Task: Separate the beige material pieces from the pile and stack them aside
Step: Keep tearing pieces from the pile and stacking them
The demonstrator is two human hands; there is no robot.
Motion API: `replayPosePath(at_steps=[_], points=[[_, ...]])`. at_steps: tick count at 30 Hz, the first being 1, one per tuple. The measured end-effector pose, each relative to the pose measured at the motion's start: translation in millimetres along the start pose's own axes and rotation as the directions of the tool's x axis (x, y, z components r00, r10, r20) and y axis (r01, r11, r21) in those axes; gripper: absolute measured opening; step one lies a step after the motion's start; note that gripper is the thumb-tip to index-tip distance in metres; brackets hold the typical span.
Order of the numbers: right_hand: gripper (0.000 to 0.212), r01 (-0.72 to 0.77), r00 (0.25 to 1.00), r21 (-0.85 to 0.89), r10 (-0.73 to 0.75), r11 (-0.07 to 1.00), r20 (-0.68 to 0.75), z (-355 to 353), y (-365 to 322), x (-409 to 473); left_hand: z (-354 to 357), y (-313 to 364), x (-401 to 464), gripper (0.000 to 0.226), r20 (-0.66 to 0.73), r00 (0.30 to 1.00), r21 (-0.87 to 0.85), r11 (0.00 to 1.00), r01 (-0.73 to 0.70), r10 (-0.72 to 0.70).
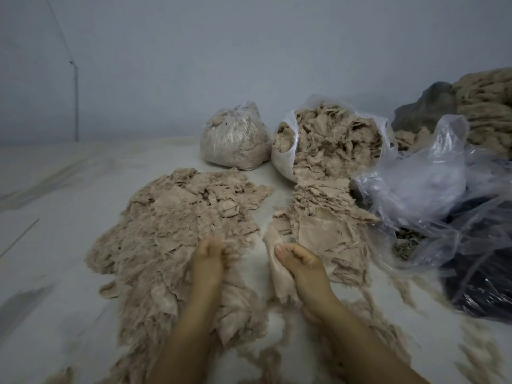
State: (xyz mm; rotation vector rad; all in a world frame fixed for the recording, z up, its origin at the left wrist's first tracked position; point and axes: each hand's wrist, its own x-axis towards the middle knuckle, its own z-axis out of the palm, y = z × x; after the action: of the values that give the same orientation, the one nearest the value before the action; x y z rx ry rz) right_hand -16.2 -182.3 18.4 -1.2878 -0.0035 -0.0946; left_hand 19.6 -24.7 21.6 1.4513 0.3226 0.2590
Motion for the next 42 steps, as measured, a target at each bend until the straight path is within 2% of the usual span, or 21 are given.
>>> replayPosePath(at_steps=[2,4,8,13,17,18,19,21,22,23,24,25,26,28,30,32,33,35,36,39,42], points=[[0.016,0.002,0.999,0.026,-0.003,1.000,0.044,10.0,-0.9,1.3,19.9,-6.4,-15.4,0.027,0.150,0.987,0.033,0.998,0.046,-0.050],[0.016,0.011,0.998,0.051,-0.014,0.999,0.061,18.0,-0.5,2.6,35.4,-13.6,-28.6,0.030,0.206,0.979,0.177,0.984,-0.024,-0.013],[0.009,0.035,0.998,0.034,-0.033,0.999,-0.053,6.7,-3.9,8.9,27.6,-17.3,-25.3,0.031,0.076,0.987,0.263,0.952,-0.158,0.143],[0.009,0.026,0.998,-0.136,-0.034,0.990,-0.057,-14.6,-13.4,27.6,18.0,-11.3,-16.9,0.035,0.144,0.961,0.340,0.900,-0.272,0.235],[0.010,0.015,0.989,-0.285,-0.055,0.958,-0.134,-35.2,-29.3,53.0,-1.3,-11.2,-3.8,0.031,0.073,0.974,0.364,0.904,-0.225,0.214],[0.014,0.003,0.988,-0.403,-0.064,0.915,-0.138,-46.4,-34.3,60.4,-8.8,-11.9,-0.4,0.031,0.089,0.973,0.387,0.892,-0.232,0.214],[0.023,-0.018,0.988,-0.590,-0.077,0.807,-0.136,-57.8,-38.8,67.3,-15.8,-12.3,1.5,0.032,0.123,0.969,0.432,0.868,-0.247,0.214],[0.033,-0.068,0.983,-0.908,-0.129,0.413,-0.133,-72.5,-44.6,74.8,-28.1,-15.7,4.7,0.035,0.151,0.967,0.551,0.794,-0.256,0.208],[0.035,-0.055,0.979,-0.956,-0.171,0.289,-0.108,-70.7,-45.3,73.3,-34.1,-18.6,6.4,0.034,0.140,0.969,0.609,0.754,-0.247,0.204],[0.031,-0.005,0.975,-0.967,-0.212,0.254,-0.060,-62.1,-44.5,68.1,-40.1,-20.2,8.6,0.032,0.129,0.972,0.667,0.707,-0.233,0.198],[0.022,0.066,0.975,-0.957,-0.224,0.284,0.001,-50.5,-39.3,61.1,-45.6,-22.3,11.3,0.030,0.132,0.974,0.718,0.660,-0.221,0.182],[0.012,0.125,0.982,-0.925,-0.179,0.360,0.063,-35.6,-30.6,51.3,-49.8,-23.8,12.9,0.028,0.137,0.978,0.752,0.627,-0.205,0.155],[0.011,0.133,0.991,-0.882,-0.076,0.452,0.111,-19.8,-18.3,40.0,-52.5,-25.2,13.3,0.029,0.139,0.983,0.760,0.624,-0.185,0.122],[0.031,0.048,0.974,-0.821,0.155,0.569,0.165,7.6,9.7,17.3,-53.9,-25.3,8.7,0.036,0.159,0.986,0.721,0.675,-0.155,0.056],[0.039,-0.019,0.951,-0.805,0.259,0.593,0.168,22.7,31.7,4.3,-53.5,-22.0,-0.6,0.042,0.208,0.976,0.657,0.729,-0.192,0.070],[0.027,-0.027,0.968,-0.744,0.204,0.667,0.148,27.1,40.7,-0.8,-54.8,-18.0,-8.2,0.038,0.352,0.918,0.608,0.701,-0.373,0.183],[0.021,0.005,0.980,-0.685,0.134,0.729,0.149,27.7,39.9,-2.7,-54.6,-15.3,-11.9,0.033,0.464,0.856,0.580,0.653,-0.487,0.227],[0.016,0.126,0.982,-0.563,-0.023,0.817,0.185,27.5,32.3,-5.8,-50.8,-13.4,-14.1,0.037,0.648,0.730,0.525,0.567,-0.635,0.218],[0.015,0.194,0.974,-0.533,-0.095,0.824,0.207,27.6,27.2,-7.5,-48.2,-12.0,-13.1,0.039,0.683,0.705,0.527,0.539,-0.657,0.192],[0.018,0.274,0.962,-0.470,-0.231,0.839,0.147,19.7,14.8,-11.0,-47.2,-5.1,-1.1,0.027,0.635,0.744,0.633,0.414,-0.654,0.206],[0.013,0.179,0.982,-0.404,-0.189,0.897,0.015,6.9,12.3,-11.1,-47.6,1.3,5.1,0.023,0.588,0.771,0.635,0.451,-0.628,0.246]])
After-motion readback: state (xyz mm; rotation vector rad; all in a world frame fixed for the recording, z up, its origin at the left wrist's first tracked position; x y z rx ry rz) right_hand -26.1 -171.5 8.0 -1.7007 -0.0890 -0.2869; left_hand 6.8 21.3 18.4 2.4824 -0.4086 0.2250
